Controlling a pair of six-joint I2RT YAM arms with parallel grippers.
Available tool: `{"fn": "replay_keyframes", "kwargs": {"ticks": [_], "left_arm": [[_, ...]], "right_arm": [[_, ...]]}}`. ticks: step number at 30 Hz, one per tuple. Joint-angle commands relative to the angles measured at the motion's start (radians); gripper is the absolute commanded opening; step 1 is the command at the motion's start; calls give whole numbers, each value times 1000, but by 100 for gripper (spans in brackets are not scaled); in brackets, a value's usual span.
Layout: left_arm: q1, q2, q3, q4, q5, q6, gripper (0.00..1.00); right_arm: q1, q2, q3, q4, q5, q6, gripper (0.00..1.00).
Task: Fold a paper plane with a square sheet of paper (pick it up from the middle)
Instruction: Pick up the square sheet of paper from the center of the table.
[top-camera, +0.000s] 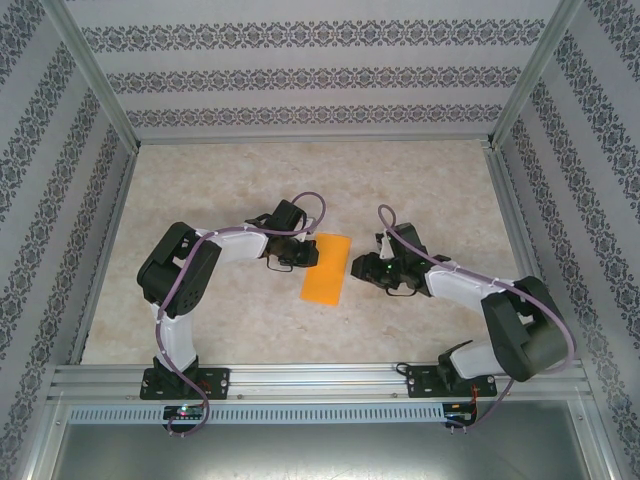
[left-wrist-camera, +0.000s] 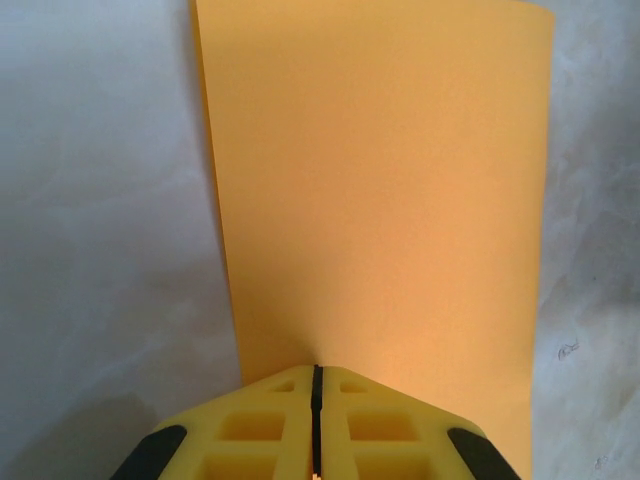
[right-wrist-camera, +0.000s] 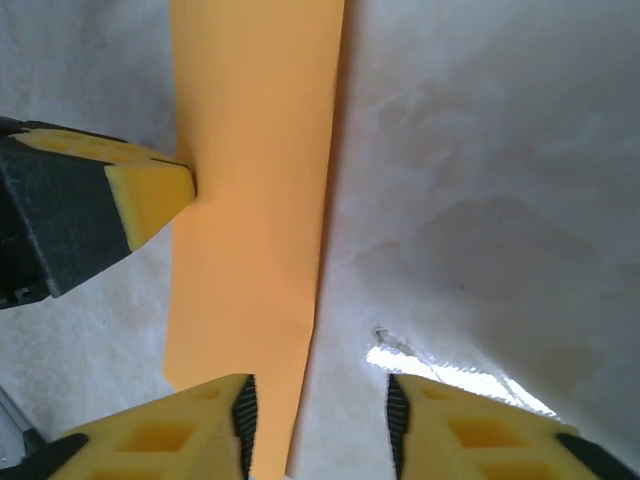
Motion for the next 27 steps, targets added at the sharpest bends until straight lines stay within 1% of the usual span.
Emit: {"fn": "replay_keyframes", "kwargs": {"ticks": [1,5,10,18,27], "left_arm": [[8,76,-48,-196,-79,14,10],[8,77,-44,-198,-79,16,11],[7,81,-39,-197,-76,17,11],[7,84,-39,-205,-82,24,11],[8,79,-58,-196,-83,25,11]], "right_arm": [[-16,49,61,39,0,4,46],[-16,137,127,41,-6,-4,50],[-16,235,173,76,-16,0,51],[-14,314,257,76,4,-23,51],[-10,403,339,68,-20,-34,50]]}}
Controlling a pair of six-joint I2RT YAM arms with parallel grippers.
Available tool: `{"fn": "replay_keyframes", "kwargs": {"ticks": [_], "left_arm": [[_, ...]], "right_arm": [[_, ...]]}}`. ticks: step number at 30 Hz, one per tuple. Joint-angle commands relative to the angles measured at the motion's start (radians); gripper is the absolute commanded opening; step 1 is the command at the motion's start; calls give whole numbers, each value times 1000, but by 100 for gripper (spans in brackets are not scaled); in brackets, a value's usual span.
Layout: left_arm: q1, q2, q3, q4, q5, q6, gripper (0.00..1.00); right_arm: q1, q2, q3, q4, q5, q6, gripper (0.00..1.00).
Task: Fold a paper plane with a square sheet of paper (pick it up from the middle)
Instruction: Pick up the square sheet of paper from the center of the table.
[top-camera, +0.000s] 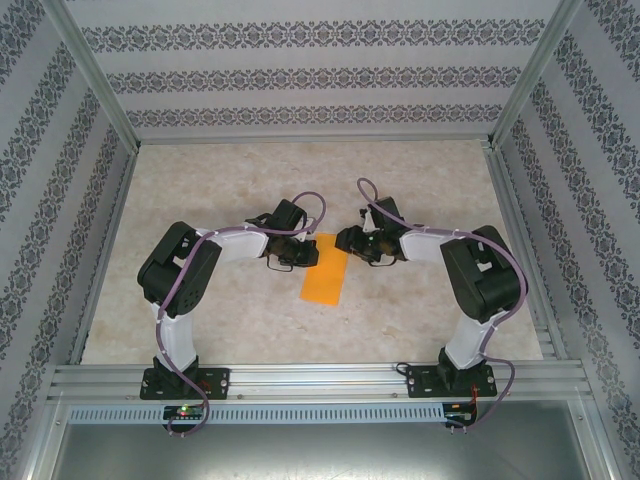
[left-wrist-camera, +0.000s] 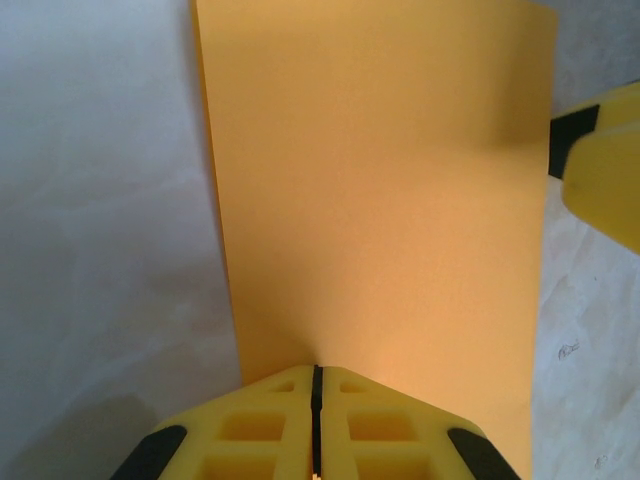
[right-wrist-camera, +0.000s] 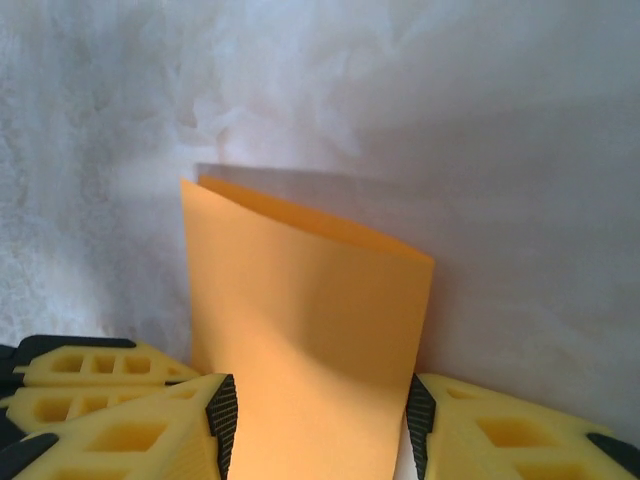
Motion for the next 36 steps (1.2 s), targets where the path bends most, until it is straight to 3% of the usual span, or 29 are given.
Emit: {"fn": "replay_keyframes", "kwargs": {"ticks": [1,22,36], "left_arm": [[7,76,-64,-186,-83,24,11],[9,45,-66,-170,-36,14,15],[8,-65,-31,-189,41,-7,32]], "right_arm": [[7,26,33,4,-23,-26,50],[45,9,15,49,-113,-51,40],[29,-12,-25,117,-138,-31,13]]}}
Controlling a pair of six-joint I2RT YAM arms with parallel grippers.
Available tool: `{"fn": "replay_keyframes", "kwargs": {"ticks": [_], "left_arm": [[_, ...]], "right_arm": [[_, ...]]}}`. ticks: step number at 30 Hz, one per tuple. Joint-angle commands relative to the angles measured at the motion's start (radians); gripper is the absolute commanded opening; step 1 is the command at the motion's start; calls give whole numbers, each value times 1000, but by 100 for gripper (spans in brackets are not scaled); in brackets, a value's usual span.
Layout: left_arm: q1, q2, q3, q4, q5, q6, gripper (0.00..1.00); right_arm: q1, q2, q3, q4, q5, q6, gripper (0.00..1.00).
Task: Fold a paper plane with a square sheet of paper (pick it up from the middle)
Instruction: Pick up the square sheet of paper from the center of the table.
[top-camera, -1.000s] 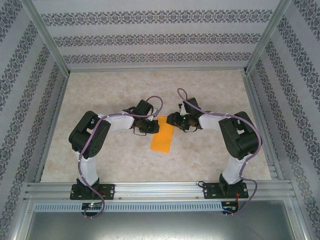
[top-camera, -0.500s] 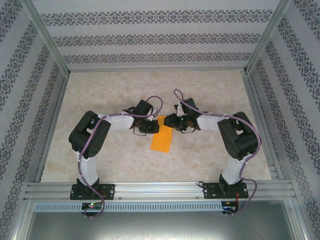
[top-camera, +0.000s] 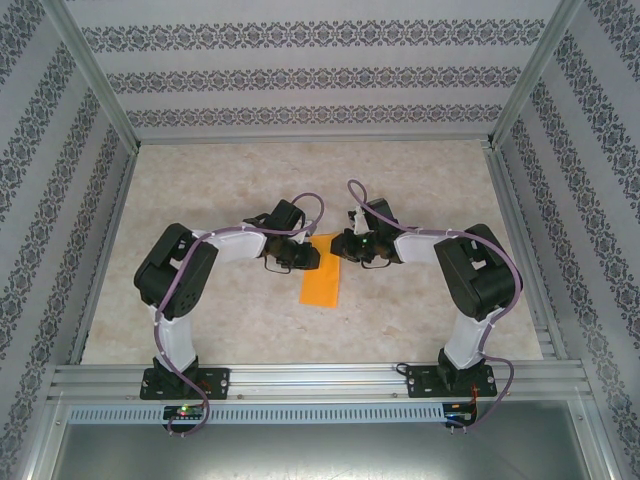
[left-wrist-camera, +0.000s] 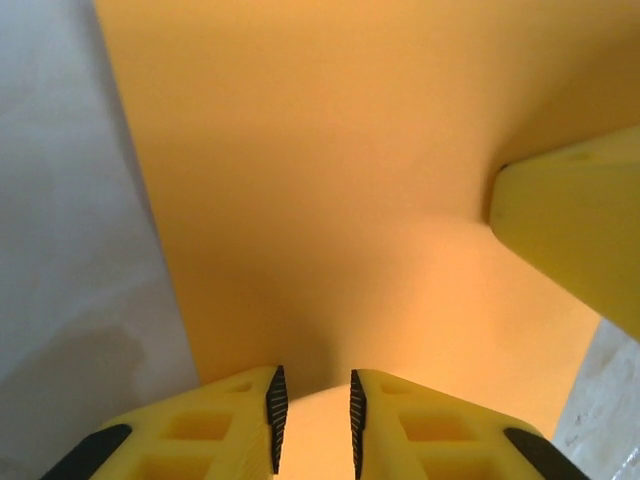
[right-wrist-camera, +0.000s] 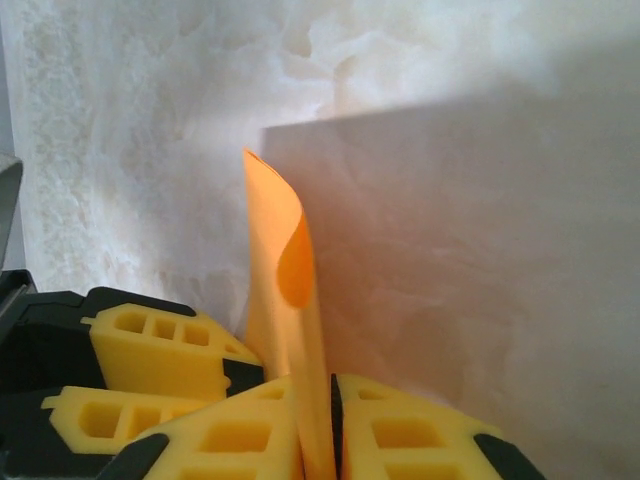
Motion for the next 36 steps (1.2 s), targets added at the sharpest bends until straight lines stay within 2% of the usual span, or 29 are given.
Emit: {"fn": "replay_keyframes", "kwargs": {"ticks": [1,6,11,16,27,32,36], "left_arm": [[8,-41,-23,-125,8,-9,34],[8,-133,-12,-154,-5,-11,52],[19,-229,-24,-174,-27,-27,63],[53,-342,-85,-104,43,-104,66],[58,-502,-187,-1,130,-221,69],[61,-521,-203,-15,104,-209,69],[64,-517,-211,-1,96,-202,69]], "right_arm": [[-13,-33,-16,46,-27,-1,11],[-28,-68,-37,109,-75,49,6],[-46,-124,-57,195,-134,133,3],[-76,-178,-77,323,-205,261,2],[-116,-251,-79,494,-243,476,1],[-123,-242,-93,626,-255,587,1],[-123,-257,-92,634,-258,598,0]]}}
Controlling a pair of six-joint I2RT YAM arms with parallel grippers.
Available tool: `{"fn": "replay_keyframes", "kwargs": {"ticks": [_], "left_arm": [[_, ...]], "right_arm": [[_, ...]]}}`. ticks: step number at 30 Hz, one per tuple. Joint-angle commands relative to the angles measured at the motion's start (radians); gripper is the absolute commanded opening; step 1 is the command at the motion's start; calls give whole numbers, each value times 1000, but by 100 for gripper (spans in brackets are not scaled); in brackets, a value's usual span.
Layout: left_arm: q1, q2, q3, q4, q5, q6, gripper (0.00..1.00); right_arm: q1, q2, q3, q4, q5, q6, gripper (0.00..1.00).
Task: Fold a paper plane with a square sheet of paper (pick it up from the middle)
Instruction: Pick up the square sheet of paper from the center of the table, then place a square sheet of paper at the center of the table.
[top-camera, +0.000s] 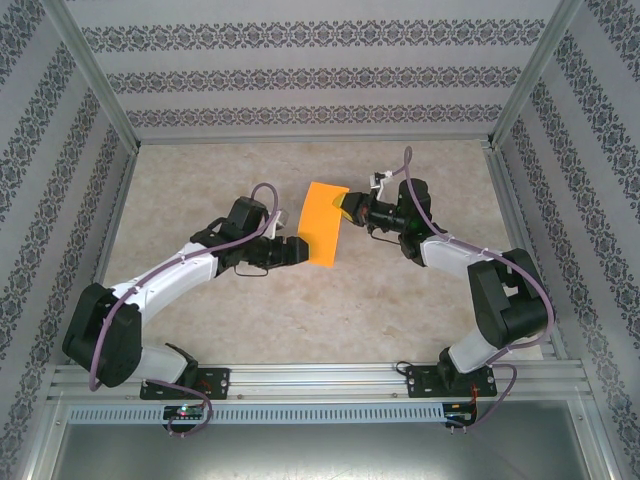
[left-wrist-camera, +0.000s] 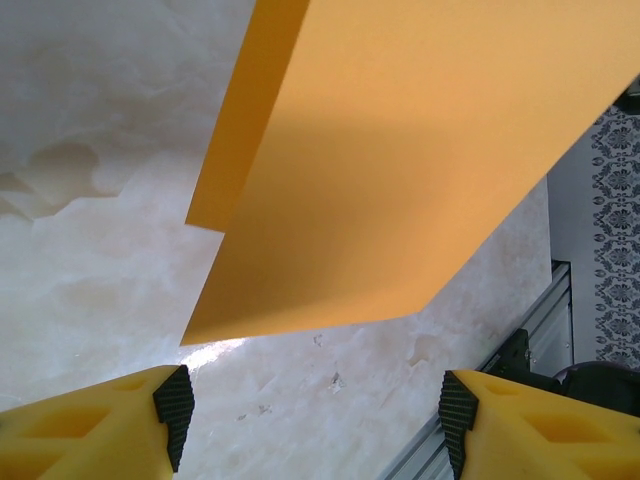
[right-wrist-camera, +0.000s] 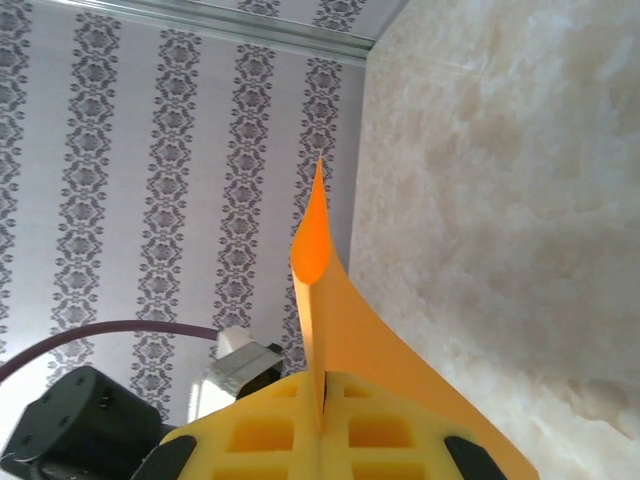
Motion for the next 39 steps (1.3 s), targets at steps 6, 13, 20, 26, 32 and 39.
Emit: {"fn": "replay_keyframes", "kwargs": {"ticks": [6,13,20,26,32,39], "left_arm": [[16,-6,-16,103,14,-32,70],[16,15,-16,159,20,-44,70],[16,-25,-5,131,35,-36,66],[14,-41,-4,91,37,-28,55],[15,-37,2,73,40,-25,27],[15,-40,11,12,37,-13,6]], "right_arm": [[-3,-49,-13,81,-22,57,0],[8,-51,-2,83,-18,71,0],[6,-47,2,26,-6,27,0],[-1,-36,-6,20,-6,12,0],[1,-15,-6,26,-13,10,0],[15,28,-5,23,-14,-10,0]]}}
